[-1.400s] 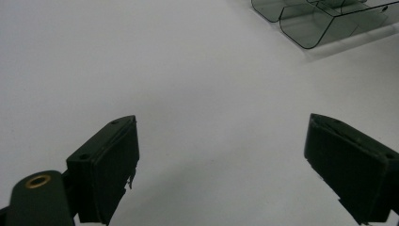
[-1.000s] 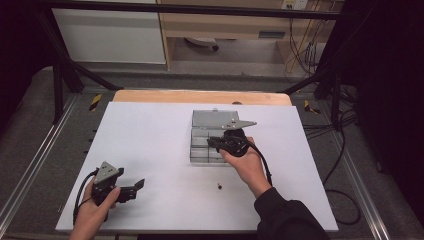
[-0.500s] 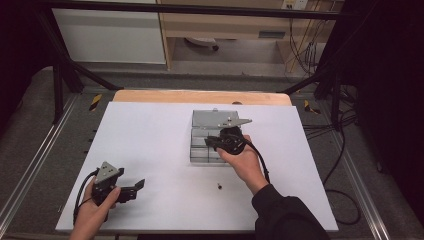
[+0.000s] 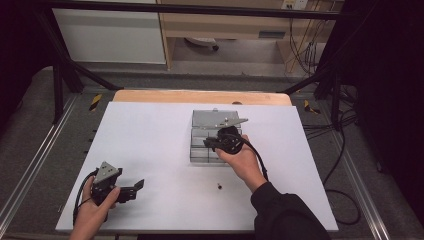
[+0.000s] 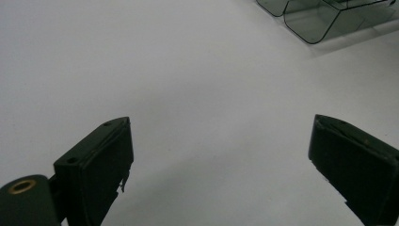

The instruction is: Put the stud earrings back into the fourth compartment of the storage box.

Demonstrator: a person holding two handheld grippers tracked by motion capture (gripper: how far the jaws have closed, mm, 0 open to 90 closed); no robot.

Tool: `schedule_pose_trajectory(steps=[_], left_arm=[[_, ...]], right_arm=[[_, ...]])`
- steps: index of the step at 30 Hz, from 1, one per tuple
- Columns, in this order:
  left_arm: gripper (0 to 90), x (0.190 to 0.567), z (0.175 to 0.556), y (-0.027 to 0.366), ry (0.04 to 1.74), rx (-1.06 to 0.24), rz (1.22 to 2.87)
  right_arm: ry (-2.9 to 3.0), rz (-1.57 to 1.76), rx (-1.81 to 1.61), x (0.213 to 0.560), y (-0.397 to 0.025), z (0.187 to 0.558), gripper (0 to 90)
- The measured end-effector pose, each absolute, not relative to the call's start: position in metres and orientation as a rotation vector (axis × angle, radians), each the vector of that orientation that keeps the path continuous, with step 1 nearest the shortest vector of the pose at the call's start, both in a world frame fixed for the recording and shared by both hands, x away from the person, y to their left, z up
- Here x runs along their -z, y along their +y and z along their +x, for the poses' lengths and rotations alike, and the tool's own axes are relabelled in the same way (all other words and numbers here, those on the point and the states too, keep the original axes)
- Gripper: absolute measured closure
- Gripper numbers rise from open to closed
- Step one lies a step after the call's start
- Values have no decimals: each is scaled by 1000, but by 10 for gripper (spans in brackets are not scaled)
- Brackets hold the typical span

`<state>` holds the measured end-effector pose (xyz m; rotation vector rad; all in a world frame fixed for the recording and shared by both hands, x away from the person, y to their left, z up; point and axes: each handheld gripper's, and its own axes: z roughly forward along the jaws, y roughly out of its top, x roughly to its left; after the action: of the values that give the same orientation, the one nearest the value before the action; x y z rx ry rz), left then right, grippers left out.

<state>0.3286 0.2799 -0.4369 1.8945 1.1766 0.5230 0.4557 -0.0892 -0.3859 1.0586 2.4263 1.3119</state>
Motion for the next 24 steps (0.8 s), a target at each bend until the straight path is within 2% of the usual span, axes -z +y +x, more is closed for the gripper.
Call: schedule_pose_trajectory(steps=[24], left_arm=[[74,438,329,274,1144,-502,1925]], right_arm=[[2505,1049,-1216,396,-79,460,797]])
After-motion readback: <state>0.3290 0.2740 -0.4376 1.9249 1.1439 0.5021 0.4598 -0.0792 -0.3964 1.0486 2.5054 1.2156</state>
